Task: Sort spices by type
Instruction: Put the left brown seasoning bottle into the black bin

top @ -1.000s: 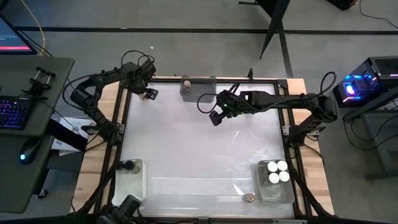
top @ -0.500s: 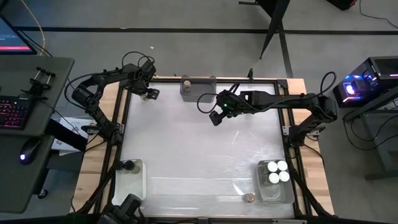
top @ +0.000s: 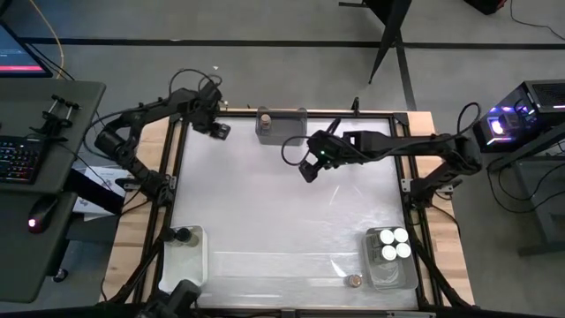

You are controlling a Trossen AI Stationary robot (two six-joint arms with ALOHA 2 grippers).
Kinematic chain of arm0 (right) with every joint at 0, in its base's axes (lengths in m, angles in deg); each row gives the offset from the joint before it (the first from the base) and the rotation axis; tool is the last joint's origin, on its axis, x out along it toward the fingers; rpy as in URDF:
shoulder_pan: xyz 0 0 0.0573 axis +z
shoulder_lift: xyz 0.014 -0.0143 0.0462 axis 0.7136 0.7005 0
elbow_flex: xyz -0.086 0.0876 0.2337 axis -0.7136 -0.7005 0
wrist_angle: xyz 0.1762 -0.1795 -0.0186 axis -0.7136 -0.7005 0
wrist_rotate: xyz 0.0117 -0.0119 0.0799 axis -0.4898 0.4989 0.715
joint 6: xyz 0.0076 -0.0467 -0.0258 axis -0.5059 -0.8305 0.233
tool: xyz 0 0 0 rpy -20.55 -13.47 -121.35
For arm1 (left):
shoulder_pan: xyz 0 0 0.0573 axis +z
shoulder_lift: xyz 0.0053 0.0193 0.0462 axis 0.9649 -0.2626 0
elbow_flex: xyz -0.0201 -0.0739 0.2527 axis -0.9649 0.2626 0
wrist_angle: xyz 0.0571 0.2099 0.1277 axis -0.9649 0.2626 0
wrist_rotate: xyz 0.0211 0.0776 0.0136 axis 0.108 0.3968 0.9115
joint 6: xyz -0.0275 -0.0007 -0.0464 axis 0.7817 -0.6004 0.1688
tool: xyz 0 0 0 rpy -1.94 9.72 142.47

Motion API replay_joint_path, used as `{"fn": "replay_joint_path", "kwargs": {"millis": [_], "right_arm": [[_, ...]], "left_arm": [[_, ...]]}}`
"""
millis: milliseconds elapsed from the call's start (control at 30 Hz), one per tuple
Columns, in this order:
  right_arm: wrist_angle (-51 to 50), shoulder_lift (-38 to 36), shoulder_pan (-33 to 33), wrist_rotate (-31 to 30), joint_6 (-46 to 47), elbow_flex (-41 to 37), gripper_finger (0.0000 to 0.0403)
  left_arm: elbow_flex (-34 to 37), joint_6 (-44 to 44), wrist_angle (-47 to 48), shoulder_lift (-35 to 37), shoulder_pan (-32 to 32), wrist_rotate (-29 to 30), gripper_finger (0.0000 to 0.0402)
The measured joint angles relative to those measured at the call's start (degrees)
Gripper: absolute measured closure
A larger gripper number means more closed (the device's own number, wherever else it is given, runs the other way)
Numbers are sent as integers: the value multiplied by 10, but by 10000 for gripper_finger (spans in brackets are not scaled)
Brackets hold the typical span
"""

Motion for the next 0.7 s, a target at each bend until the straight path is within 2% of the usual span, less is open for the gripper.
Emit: {"fn": "replay_joint_path", "kwargs": {"millis": [167, 367, 533, 700], "right_arm": [[-22, -21, 16, -31, 4, 0, 25], [-26, -26, 12, -42, 9, 0, 25], [-25, -26, 0, -41, 11, 0, 25], [-25, -25, -2, -37, 18, 0, 25]], "left_arm": [[-64, -28, 3, 58, -30, 0, 264], [-204, -150, -25, 62, -126, -31, 264], [-325, -300, -24, -18, -217, -8, 264], [-438, -406, 67, -144, -256, 27, 264]]}}
